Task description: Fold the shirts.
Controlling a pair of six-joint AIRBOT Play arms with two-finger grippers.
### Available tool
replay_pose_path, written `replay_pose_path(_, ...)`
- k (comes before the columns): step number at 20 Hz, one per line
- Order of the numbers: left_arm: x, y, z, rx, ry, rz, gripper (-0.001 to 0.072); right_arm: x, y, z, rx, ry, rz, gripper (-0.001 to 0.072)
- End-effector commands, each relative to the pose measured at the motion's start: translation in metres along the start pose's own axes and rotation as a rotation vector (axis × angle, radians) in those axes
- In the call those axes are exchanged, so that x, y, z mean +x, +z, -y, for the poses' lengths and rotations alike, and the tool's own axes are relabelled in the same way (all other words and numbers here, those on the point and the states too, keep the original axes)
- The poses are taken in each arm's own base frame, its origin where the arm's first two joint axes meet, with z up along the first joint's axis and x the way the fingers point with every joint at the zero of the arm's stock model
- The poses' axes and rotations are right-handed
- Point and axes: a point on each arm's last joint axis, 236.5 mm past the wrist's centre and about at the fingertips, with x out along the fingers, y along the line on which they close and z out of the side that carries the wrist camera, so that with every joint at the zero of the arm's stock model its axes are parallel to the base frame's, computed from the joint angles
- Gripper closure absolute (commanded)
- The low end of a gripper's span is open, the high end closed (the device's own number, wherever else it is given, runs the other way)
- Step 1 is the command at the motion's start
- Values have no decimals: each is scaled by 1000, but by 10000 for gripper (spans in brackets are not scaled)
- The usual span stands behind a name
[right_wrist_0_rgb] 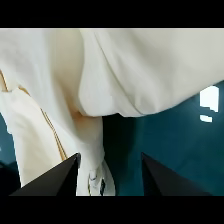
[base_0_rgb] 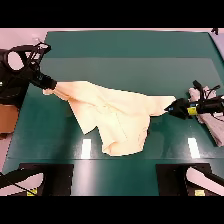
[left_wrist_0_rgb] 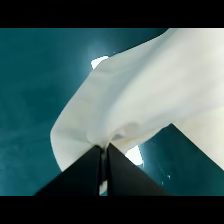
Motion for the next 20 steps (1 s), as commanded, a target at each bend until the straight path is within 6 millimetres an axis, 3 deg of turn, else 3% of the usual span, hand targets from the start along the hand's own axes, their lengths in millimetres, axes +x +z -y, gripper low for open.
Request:
replay_pose_path(1, 4, -2, -6, 12, 27, -5, 680, -4, 15, 23, 54, -45, 174, 265)
replay_pose_path(5, 4, -3, -6, 12, 27, -6, 679, -24, 37, 64, 142, -96, 322, 265)
replay_pose_path(8, 4, -3, -6, 12, 26, -7, 680, -7, 35, 84, 139, -77, 214, 264)
replay_pose_path(13, 4, -4, -6, 12, 26, -10, 679, 8, 74, 73, 111, 45, 219, 264)
replay_pose_path(20, 4, -4, -5, 12, 26, -10, 679, 57, 83, 57, 24, 38, 100, 265)
